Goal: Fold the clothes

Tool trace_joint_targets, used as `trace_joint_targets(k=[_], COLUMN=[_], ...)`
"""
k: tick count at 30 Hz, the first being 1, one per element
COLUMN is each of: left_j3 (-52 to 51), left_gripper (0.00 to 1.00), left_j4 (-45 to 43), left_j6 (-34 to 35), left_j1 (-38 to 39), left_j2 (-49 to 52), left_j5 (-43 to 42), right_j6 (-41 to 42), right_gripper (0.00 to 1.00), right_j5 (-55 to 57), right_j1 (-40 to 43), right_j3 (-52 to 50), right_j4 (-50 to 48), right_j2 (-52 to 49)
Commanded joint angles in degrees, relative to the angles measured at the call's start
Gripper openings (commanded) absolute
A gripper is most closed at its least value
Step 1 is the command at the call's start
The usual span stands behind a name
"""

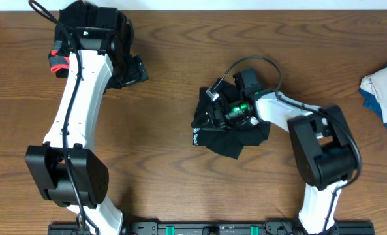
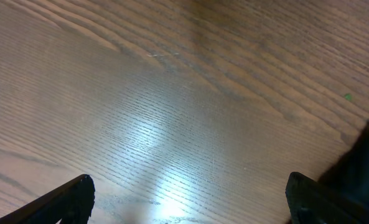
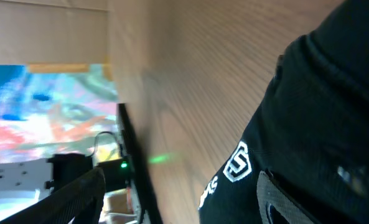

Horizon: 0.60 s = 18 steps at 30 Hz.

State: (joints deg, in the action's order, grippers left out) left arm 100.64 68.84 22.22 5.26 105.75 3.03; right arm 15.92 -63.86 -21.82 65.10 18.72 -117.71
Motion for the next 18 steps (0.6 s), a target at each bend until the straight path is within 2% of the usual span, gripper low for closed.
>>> trace_joint_targets(k=[1,4,9,14,18], left_j3=[-0.35,-0.35,-0.35,-0.35,-0.35], left_gripper=[0.98,0.98,0.98,0.98,0.98], left_j4=[0.37,0.37,0.37,0.33,0.35], left_j6=[-0.74,-0.74,-0.76,-0.74,-0.74], left_j1=[-0.22,-0.22,-0.22,-0.22,-0.22], left_j2=[-0.5,-0.5,-0.5,-0.5,-0.5], left_j5=[0.9,0.9,0.9,0.9,0.9], right_j6=[1.11,2.05,4.85,6.82,6.78], right_gripper=[0.73,0.7,0.7,0.8,0.83], right_j5=[-4.2,-4.35,-4.11,0.46,3.85], right_j1=[-0.04,0.04,0.72,2.82,4.61], right_j3=[-0.61,-0.52,0.5,0.92,0.9], right_j4=[-0.26,-0.76,-4.57,-9.14,-8.94], right_j2=[-3.87,-2.91,3.04,9.7,9.14])
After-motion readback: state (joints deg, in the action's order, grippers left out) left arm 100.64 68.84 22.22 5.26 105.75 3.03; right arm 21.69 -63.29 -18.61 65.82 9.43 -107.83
